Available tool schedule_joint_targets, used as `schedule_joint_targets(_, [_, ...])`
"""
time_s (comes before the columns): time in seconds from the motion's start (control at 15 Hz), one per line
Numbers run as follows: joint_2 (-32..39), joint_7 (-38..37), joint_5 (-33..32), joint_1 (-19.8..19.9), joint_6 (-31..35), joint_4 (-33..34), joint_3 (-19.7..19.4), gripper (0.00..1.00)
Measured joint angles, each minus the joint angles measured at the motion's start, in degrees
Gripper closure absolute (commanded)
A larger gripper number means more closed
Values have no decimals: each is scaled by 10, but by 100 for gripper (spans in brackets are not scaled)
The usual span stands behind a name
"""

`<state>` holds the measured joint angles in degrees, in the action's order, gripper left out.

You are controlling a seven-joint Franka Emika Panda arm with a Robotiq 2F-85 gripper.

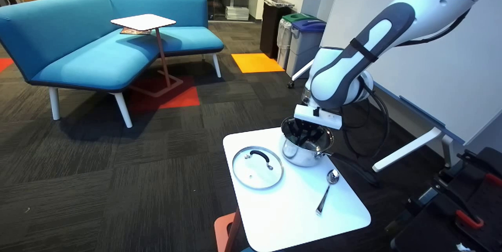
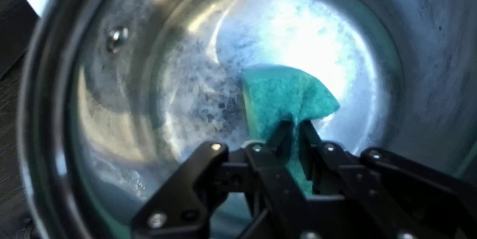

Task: Use the green sponge to wipe the inside of the silver pot

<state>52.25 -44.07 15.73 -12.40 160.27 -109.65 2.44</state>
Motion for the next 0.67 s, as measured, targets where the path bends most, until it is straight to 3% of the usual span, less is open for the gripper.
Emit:
schedule_joint_targets(0.33, [-44,39,21,23,66,-65,14,98])
schedule_joint_targets(0.67, [-102,127,60,92,136,-137,89,98])
